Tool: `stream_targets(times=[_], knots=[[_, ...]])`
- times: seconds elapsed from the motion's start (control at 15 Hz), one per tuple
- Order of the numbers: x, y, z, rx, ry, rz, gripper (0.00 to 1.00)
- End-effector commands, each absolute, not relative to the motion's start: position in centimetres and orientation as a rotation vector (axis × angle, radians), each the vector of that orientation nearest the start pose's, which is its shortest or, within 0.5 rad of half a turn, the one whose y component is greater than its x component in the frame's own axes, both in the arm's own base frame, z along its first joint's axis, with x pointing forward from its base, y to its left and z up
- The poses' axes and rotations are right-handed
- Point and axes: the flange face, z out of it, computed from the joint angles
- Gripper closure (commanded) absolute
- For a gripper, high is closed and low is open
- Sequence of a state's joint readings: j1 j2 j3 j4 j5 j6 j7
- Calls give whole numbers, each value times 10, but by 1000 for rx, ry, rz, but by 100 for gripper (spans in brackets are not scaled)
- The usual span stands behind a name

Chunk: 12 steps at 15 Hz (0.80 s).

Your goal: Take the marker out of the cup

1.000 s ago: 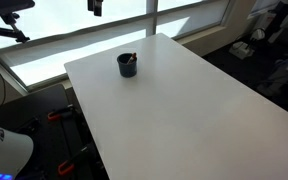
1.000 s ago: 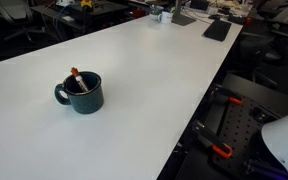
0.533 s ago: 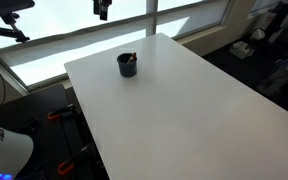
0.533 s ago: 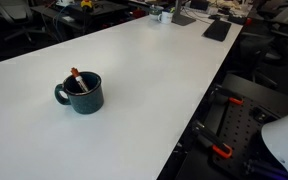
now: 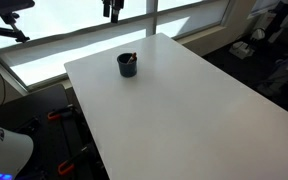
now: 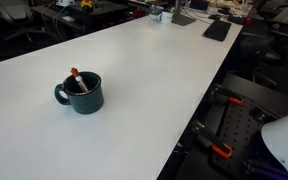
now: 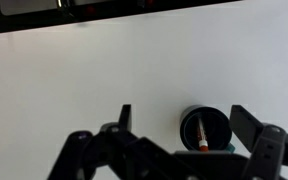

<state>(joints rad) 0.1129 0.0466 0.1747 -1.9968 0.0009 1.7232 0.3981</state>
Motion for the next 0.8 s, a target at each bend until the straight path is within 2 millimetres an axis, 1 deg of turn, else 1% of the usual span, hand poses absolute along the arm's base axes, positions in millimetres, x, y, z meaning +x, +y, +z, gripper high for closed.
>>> stream_targets(times=[0.0, 0.07, 0.33, 0.53, 0.73], knots=[[505, 149, 415, -3198, 175, 492, 0], [505, 149, 416, -3198, 175, 491, 0], [528, 138, 403, -3188, 234, 527, 0], [551, 131, 393, -3177, 262, 542, 0], [579, 130, 385, -3145, 211, 557, 0]])
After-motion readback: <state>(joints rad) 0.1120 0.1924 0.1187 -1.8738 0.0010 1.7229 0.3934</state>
